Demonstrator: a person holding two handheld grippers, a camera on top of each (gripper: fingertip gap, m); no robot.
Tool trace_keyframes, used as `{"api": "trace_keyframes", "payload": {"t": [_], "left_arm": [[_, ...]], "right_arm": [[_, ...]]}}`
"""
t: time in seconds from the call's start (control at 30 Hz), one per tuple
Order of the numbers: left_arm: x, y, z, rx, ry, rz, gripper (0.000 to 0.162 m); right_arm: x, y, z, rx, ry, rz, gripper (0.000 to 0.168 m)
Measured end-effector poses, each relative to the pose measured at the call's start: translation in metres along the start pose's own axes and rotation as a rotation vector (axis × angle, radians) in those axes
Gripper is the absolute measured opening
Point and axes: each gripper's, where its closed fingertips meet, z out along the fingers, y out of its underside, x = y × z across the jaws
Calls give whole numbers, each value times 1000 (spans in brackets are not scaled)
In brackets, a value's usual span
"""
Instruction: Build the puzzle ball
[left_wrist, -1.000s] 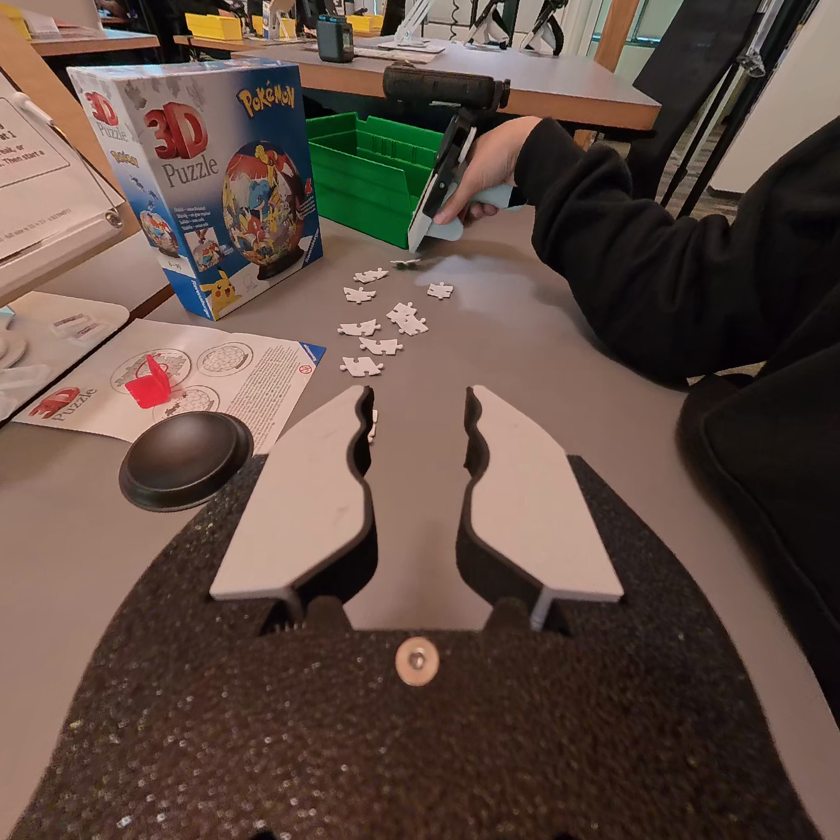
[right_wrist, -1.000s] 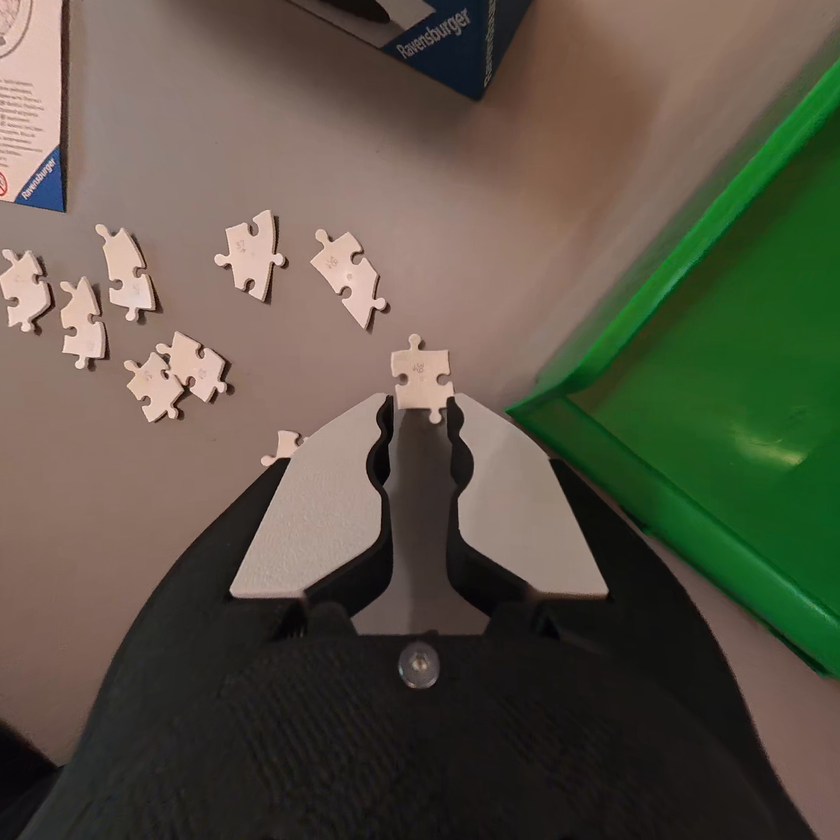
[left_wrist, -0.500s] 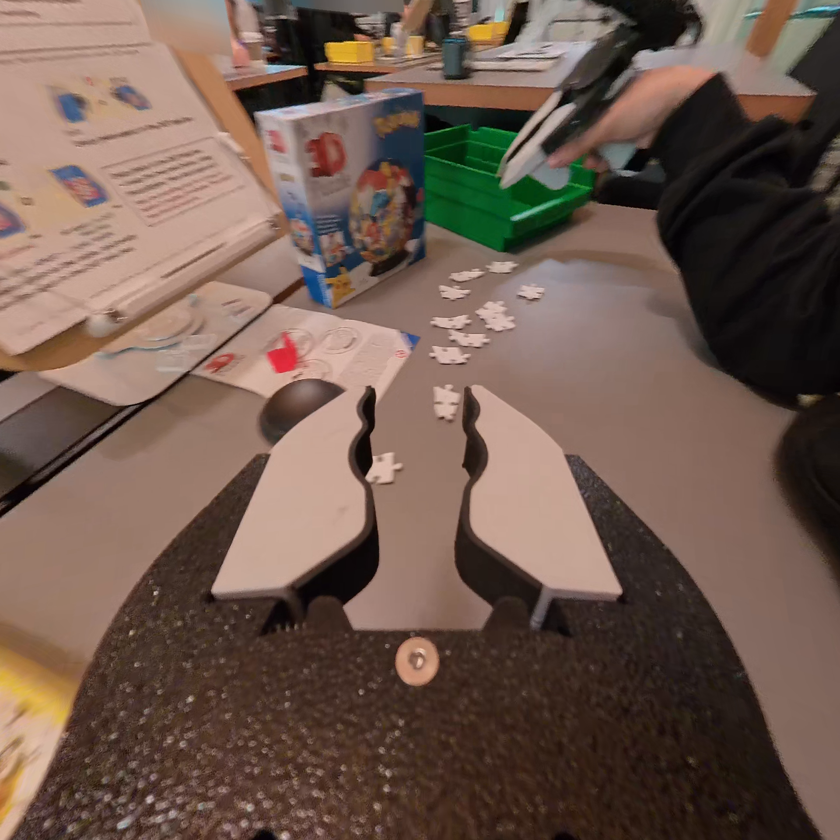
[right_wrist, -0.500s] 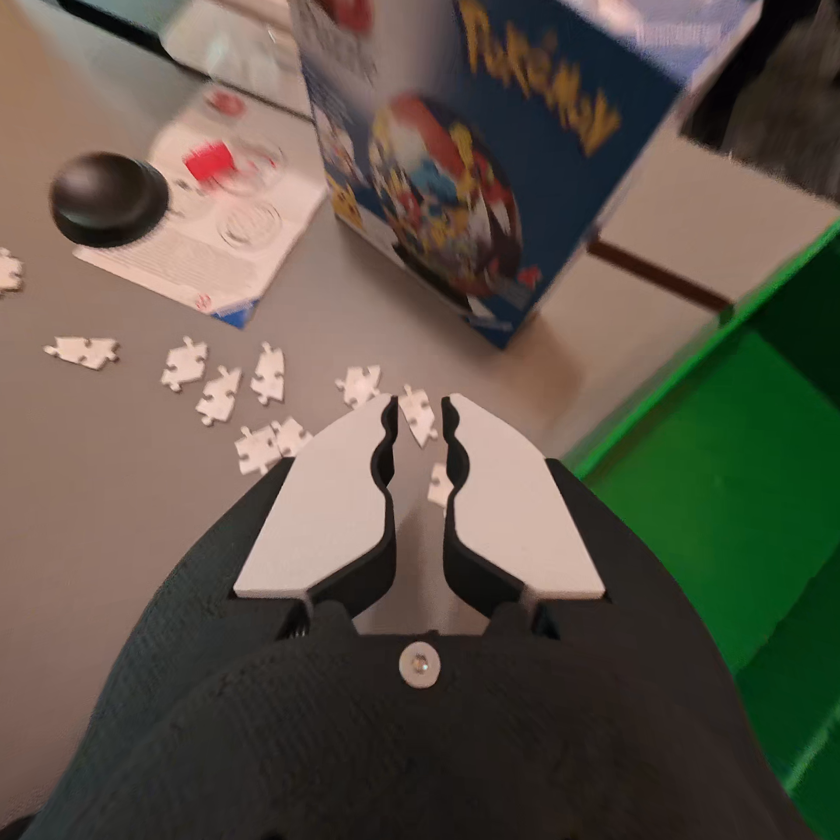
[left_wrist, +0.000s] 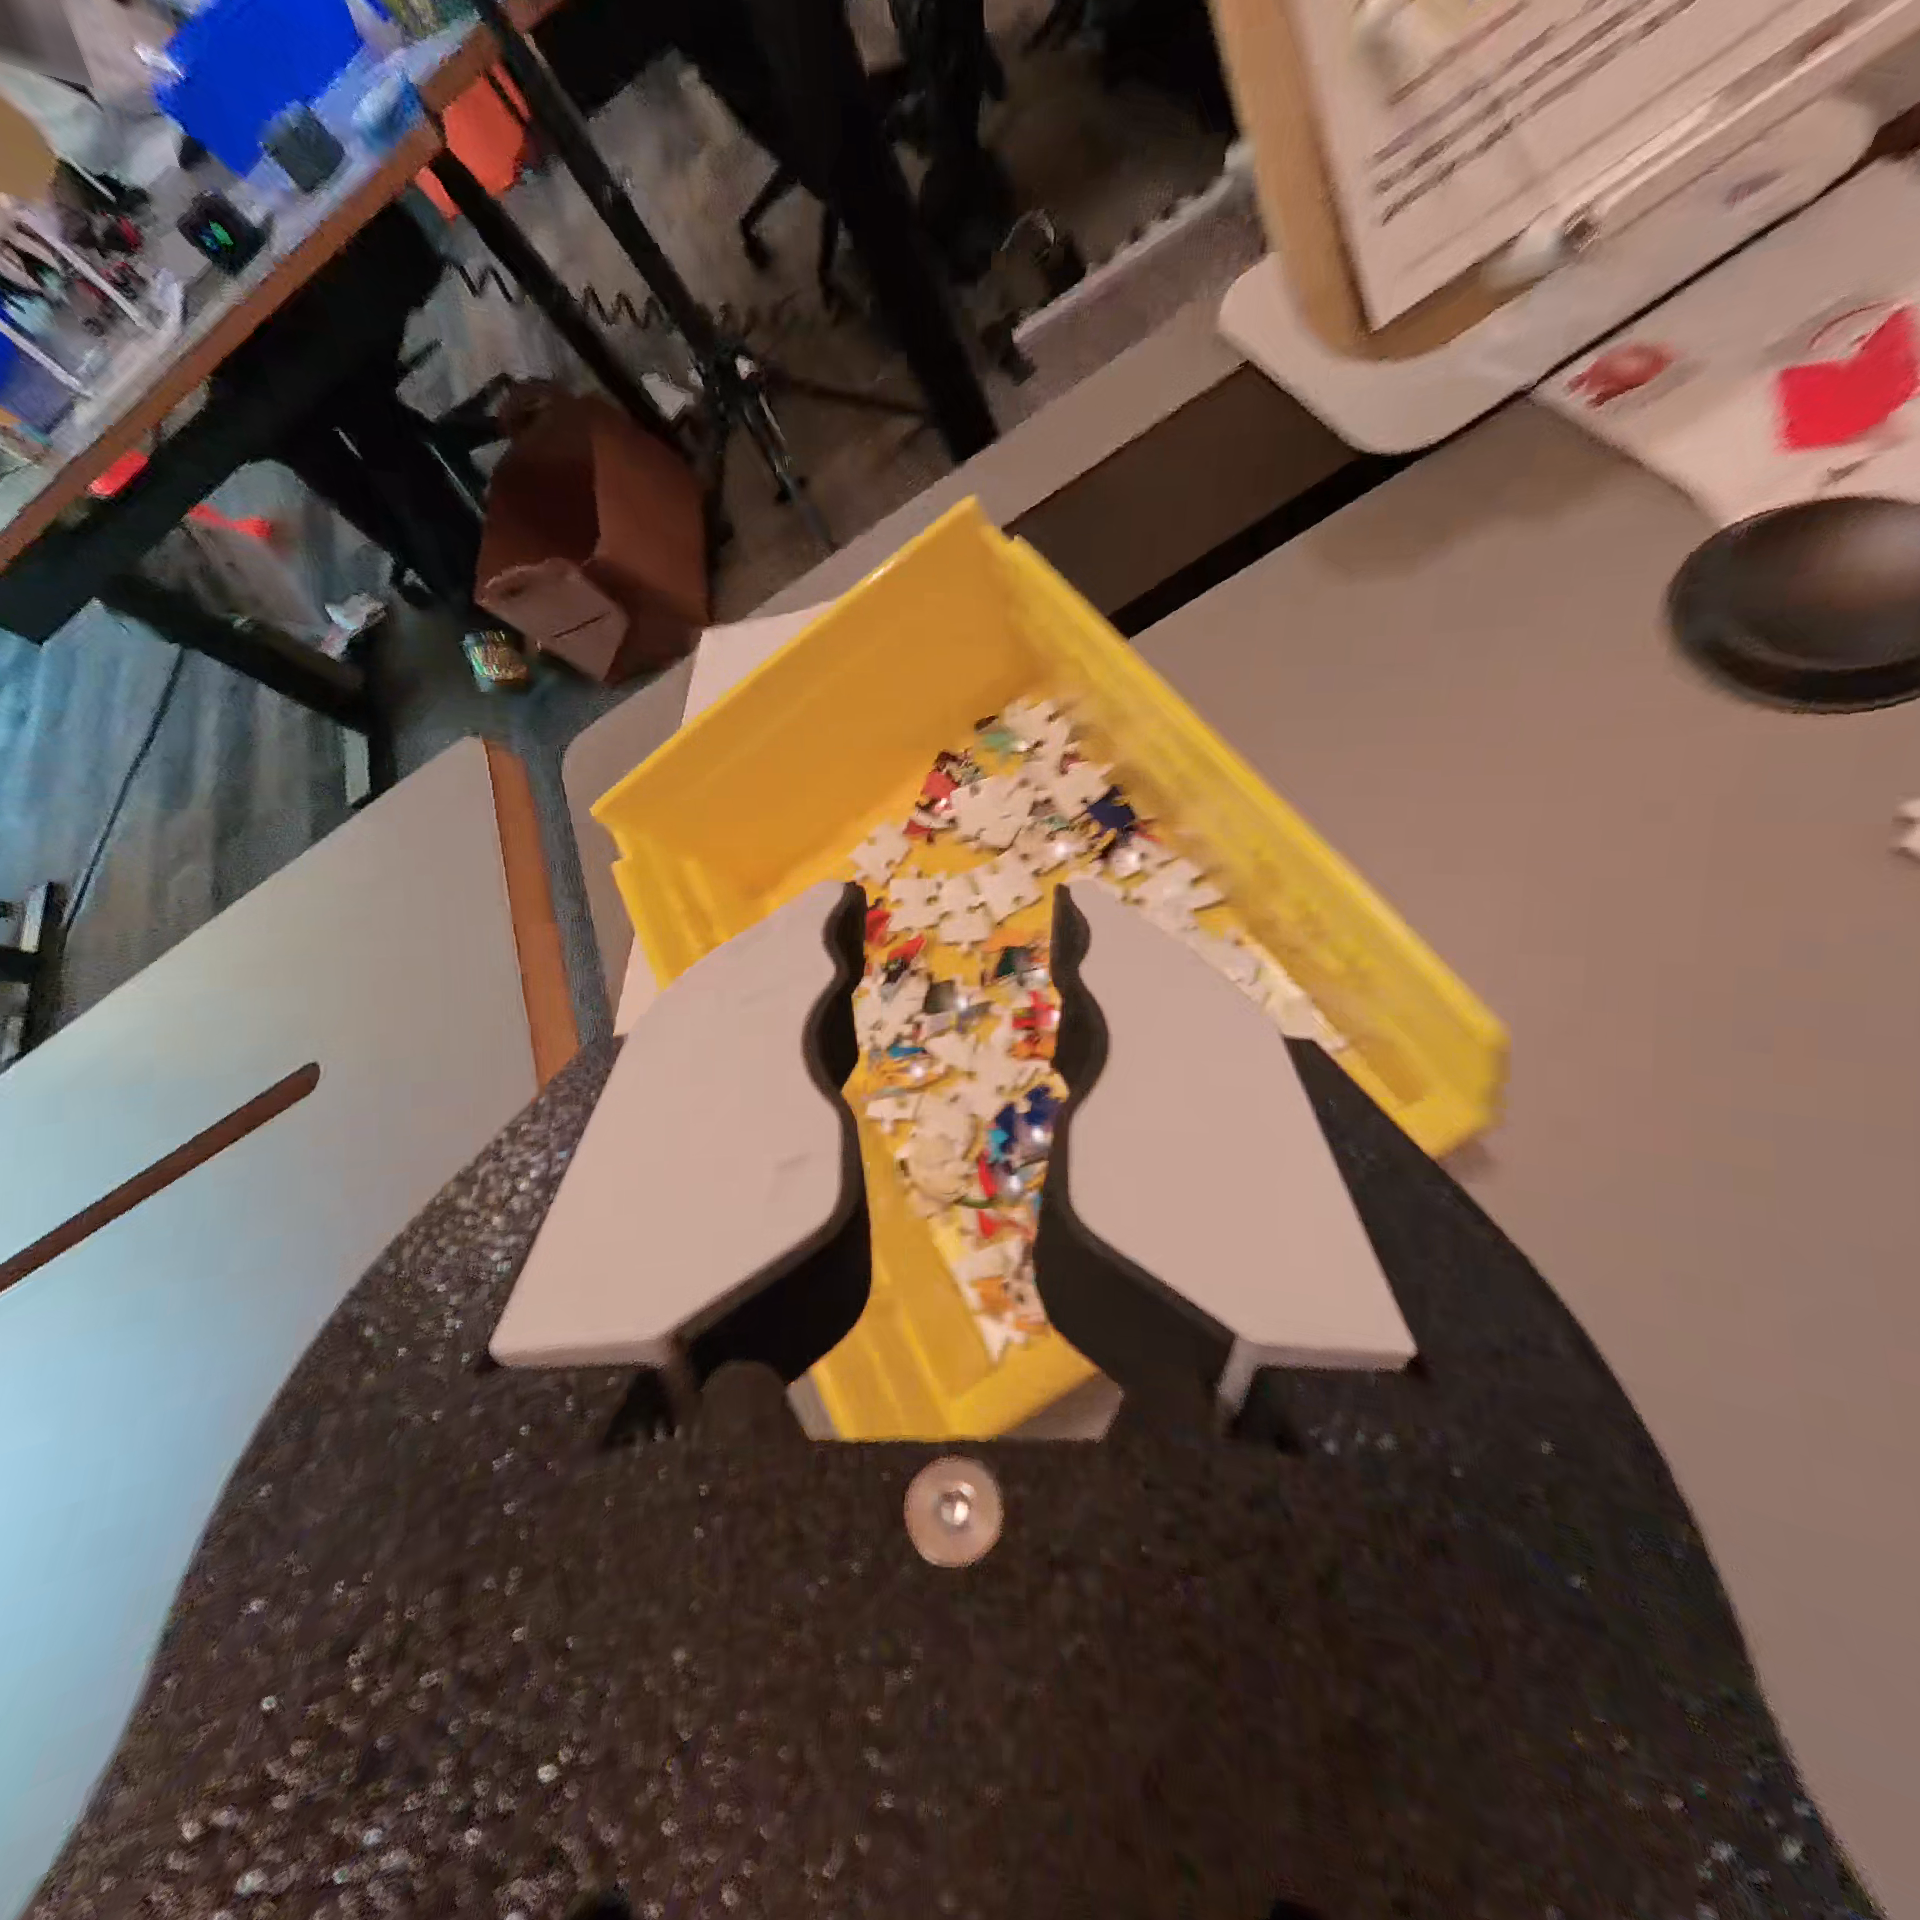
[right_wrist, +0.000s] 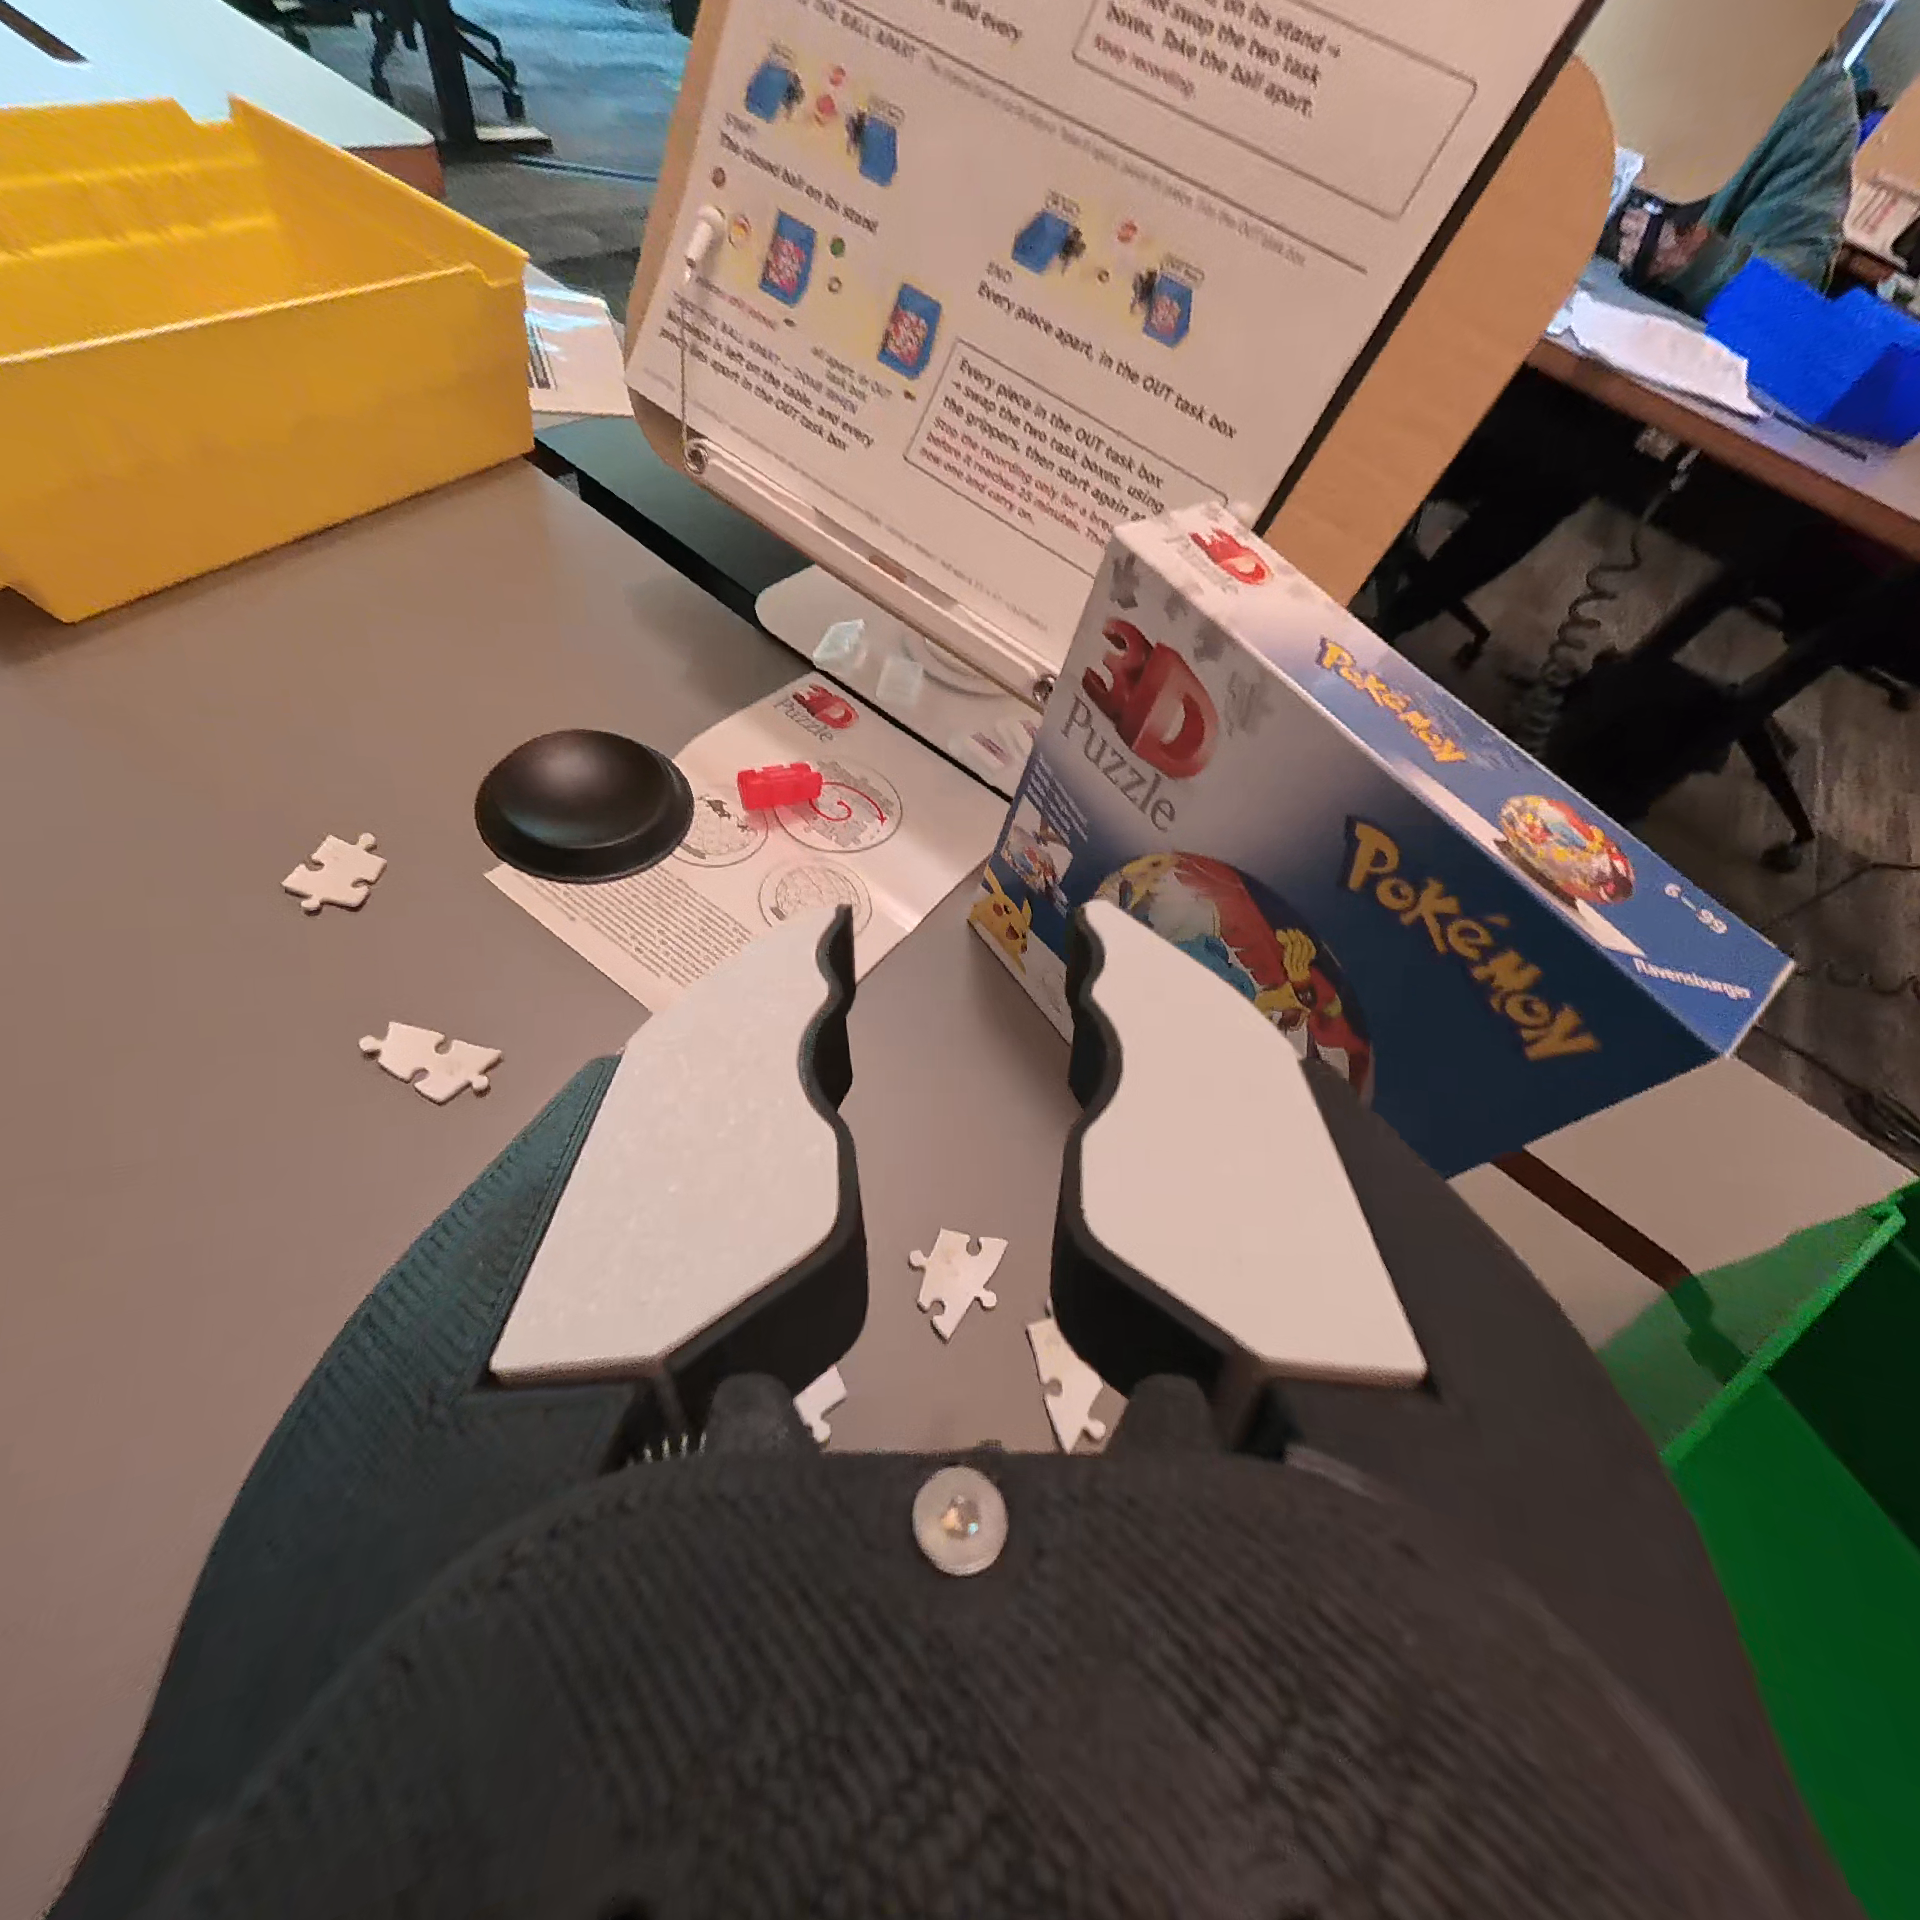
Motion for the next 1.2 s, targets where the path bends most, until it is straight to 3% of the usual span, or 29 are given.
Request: {"api": "trace_keyframes", "payload": {"t": [0.33,0.5,0.63,0.9,1.2], "left_arm": [[0,86,86,-455,191,20,34],[24,116,111,-567,302,29,34],[39,125,123,-603,345,16,34],[39,145,139,-717,276,-117,37],[46,144,132,-670,307,-197,31]], "right_arm": [[-5,2,5,-16,7,-58,40],[-6,3,8,-26,1,-72,39],[-8,6,11,-39,-8,-81,39],[-7,8,10,-36,-17,-74,39],[-3,10,4,-44,2,-82,39]]}}
